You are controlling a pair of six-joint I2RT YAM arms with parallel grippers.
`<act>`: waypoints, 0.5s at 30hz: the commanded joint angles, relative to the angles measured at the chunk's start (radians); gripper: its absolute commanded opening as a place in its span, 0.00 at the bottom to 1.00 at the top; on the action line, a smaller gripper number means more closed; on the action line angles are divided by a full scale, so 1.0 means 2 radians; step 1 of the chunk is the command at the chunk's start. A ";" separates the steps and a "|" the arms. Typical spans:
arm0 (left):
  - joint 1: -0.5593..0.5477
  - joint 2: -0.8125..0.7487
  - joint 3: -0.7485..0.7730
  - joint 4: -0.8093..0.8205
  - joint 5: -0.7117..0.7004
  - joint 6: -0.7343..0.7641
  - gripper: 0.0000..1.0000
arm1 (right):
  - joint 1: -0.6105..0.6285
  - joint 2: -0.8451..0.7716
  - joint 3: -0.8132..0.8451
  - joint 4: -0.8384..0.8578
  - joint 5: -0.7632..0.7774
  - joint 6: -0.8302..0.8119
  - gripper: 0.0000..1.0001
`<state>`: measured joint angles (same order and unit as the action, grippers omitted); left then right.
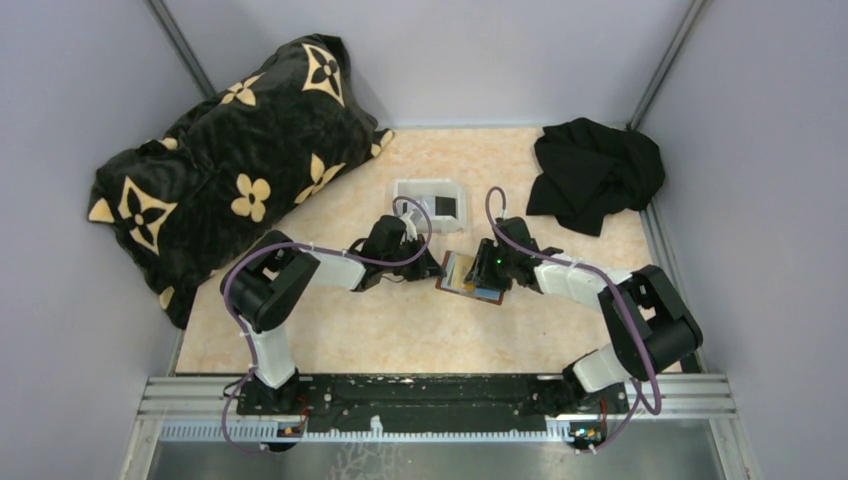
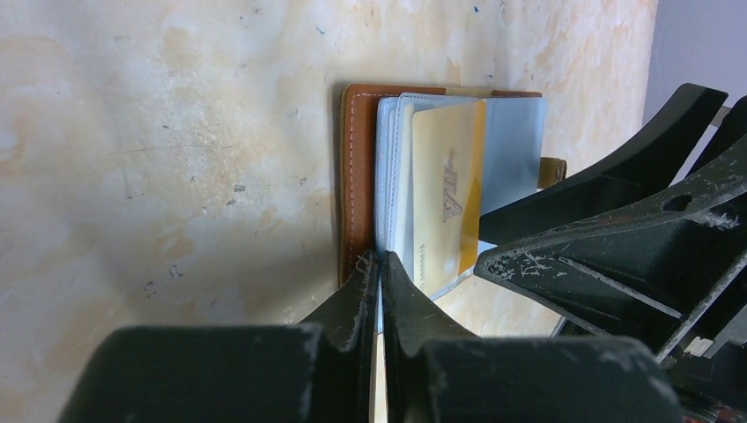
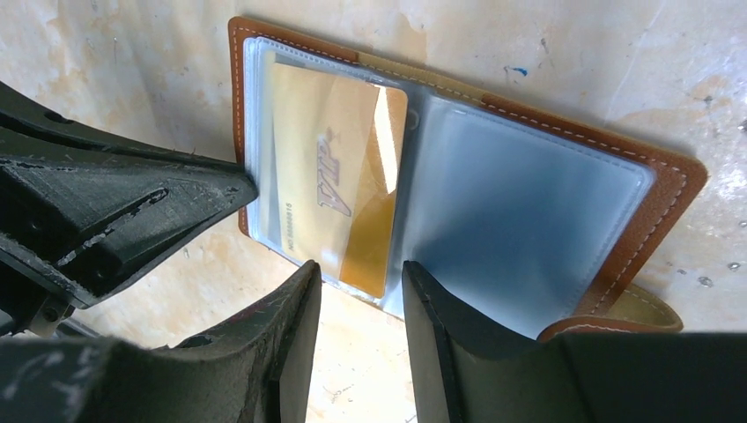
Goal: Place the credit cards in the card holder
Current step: Insert the credit card into the card holder.
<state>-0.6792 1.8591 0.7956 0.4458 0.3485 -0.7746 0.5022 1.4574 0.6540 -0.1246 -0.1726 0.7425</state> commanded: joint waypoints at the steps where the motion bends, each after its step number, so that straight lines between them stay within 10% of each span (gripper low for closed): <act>1: -0.003 0.008 -0.011 0.000 0.001 -0.002 0.07 | 0.003 0.003 0.020 -0.021 0.032 -0.020 0.39; 15: -0.009 0.014 -0.005 0.003 0.002 -0.004 0.06 | 0.012 0.038 0.056 -0.012 0.030 -0.024 0.35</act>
<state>-0.6857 1.8614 0.7921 0.4534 0.3519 -0.7887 0.5087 1.5116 0.7204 -0.1551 -0.1360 0.7097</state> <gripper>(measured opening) 0.068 0.358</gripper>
